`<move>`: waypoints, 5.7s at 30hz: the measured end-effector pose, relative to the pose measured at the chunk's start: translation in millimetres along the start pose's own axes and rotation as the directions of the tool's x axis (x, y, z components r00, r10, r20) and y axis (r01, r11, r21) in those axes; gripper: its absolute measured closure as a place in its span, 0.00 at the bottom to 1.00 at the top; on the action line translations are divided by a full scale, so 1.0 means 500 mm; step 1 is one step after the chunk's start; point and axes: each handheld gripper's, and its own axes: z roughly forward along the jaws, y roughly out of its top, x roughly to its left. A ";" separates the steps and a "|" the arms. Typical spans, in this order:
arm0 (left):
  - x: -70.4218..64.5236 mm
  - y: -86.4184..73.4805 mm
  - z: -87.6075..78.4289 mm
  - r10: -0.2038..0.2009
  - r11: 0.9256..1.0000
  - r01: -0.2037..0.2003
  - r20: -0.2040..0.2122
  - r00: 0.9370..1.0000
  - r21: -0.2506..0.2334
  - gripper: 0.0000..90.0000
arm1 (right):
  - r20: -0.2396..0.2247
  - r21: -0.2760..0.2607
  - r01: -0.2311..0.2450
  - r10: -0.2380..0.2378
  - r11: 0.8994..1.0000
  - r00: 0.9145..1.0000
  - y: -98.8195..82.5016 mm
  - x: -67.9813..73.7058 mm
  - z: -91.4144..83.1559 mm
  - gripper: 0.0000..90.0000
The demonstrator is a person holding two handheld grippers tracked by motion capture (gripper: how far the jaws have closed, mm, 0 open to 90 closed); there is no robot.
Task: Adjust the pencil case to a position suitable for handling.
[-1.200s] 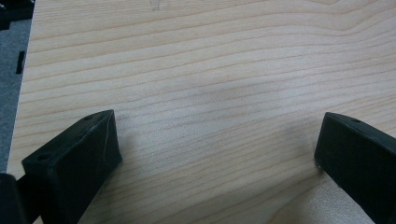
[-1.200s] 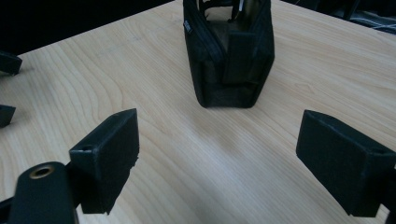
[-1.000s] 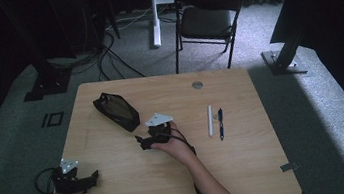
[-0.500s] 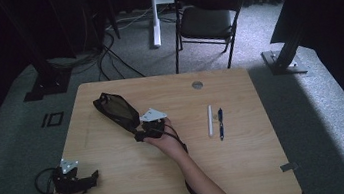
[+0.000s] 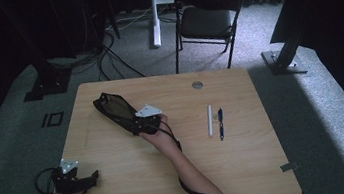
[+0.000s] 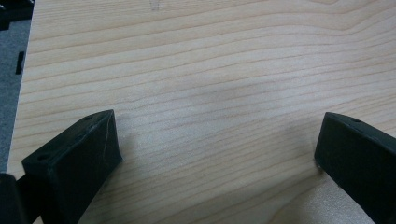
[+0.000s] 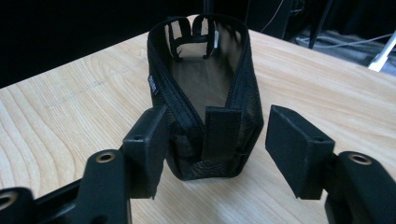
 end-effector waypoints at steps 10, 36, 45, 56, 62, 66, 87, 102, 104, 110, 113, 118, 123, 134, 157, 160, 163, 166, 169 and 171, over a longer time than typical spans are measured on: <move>0.001 0.000 0.000 0.003 1.000 -0.003 0.003 1.000 0.000 0.00 | 0.038 -0.010 -0.008 0.009 1.000 0.999 -0.001 -0.005 0.009 0.68; 0.001 0.000 0.000 0.003 1.000 -0.003 0.003 1.000 -0.001 0.00 | 0.012 0.010 -0.029 0.029 1.000 1.000 -0.014 -0.007 -0.034 0.81; 0.001 0.000 0.000 0.003 1.000 -0.003 0.003 1.000 -0.001 0.00 | 0.013 0.007 -0.028 0.028 1.000 1.000 -0.030 -0.013 -0.066 0.81; 0.001 0.000 0.000 0.003 1.000 -0.003 0.003 1.000 -0.001 0.00 | 0.005 0.019 -0.027 0.027 0.999 1.000 -0.050 -0.020 -0.109 0.81; 0.001 0.000 0.000 0.003 1.000 -0.003 0.003 1.000 -0.001 0.00 | -0.008 0.032 -0.017 0.018 0.999 1.000 -0.063 -0.022 -0.137 0.81; 0.001 0.000 0.000 0.003 1.000 -0.003 0.003 1.000 -0.001 0.00 | -0.017 0.036 0.002 -0.002 0.999 1.000 -0.072 -0.022 -0.159 0.81; 0.001 0.000 0.000 0.003 1.000 -0.003 0.003 1.000 -0.001 0.00 | -0.039 0.037 0.011 -0.010 0.999 0.999 -0.125 -0.040 -0.265 0.81; 0.001 0.000 0.000 0.004 1.000 -0.004 0.002 1.000 0.000 0.00 | -0.035 0.041 0.019 -0.018 0.999 0.999 -0.159 -0.057 -0.341 0.81; 0.001 0.000 0.000 0.004 1.000 -0.004 0.003 1.000 0.000 0.00 | -0.042 0.043 0.008 -0.006 0.999 0.999 -0.164 -0.059 -0.352 0.81; 0.001 0.000 0.000 0.004 1.000 -0.004 0.002 1.000 0.000 0.00 | -0.033 0.048 0.013 -0.011 0.999 0.999 -0.176 -0.067 -0.385 0.81; 0.001 0.000 0.000 0.004 1.000 -0.004 0.003 1.000 0.000 0.00 | -0.029 0.050 0.013 -0.012 0.999 1.000 -0.184 -0.072 -0.400 0.81; 0.001 0.000 0.000 0.005 1.000 -0.005 0.003 1.000 0.000 0.00 | -0.022 0.053 0.018 -0.017 0.998 1.000 -0.196 -0.079 -0.422 0.81; 0.001 0.000 0.000 0.004 1.000 -0.004 0.002 1.000 0.000 0.00 | -0.013 0.062 0.022 -0.021 0.998 1.000 -0.204 -0.090 -0.445 0.81; 0.001 0.000 0.000 0.004 1.000 -0.004 0.003 1.000 0.000 0.00 | -0.017 0.079 0.034 -0.033 0.996 0.999 -0.223 -0.108 -0.488 0.81; 0.001 0.000 0.000 0.004 1.000 -0.004 0.002 1.000 0.000 0.00 | -0.007 0.086 0.025 -0.025 0.996 1.000 -0.255 -0.170 -0.561 0.81; 0.001 0.000 0.000 0.004 1.000 -0.004 0.002 1.000 0.000 0.00 | 0.003 0.089 0.024 -0.024 0.996 1.000 -0.257 -0.177 -0.571 0.81; 0.001 0.000 0.000 0.004 1.000 -0.004 0.002 1.000 0.000 0.00 | 0.013 0.092 0.015 -0.017 0.996 1.000 -0.259 -0.183 -0.576 0.81; 0.001 0.000 0.000 0.004 1.000 -0.004 0.003 1.000 0.000 0.00 | 0.012 0.096 0.005 -0.006 0.995 1.000 -0.261 -0.185 -0.577 0.76; 0.001 0.000 0.000 0.004 1.000 -0.004 0.002 1.000 0.000 0.00 | 0.006 0.089 0.001 -0.002 0.996 1.000 -0.259 -0.184 -0.576 0.70; 0.001 0.000 0.000 0.004 1.000 -0.004 0.003 1.000 0.000 0.00 | -0.001 0.087 0.002 -0.002 0.996 1.000 -0.257 -0.183 -0.574 0.64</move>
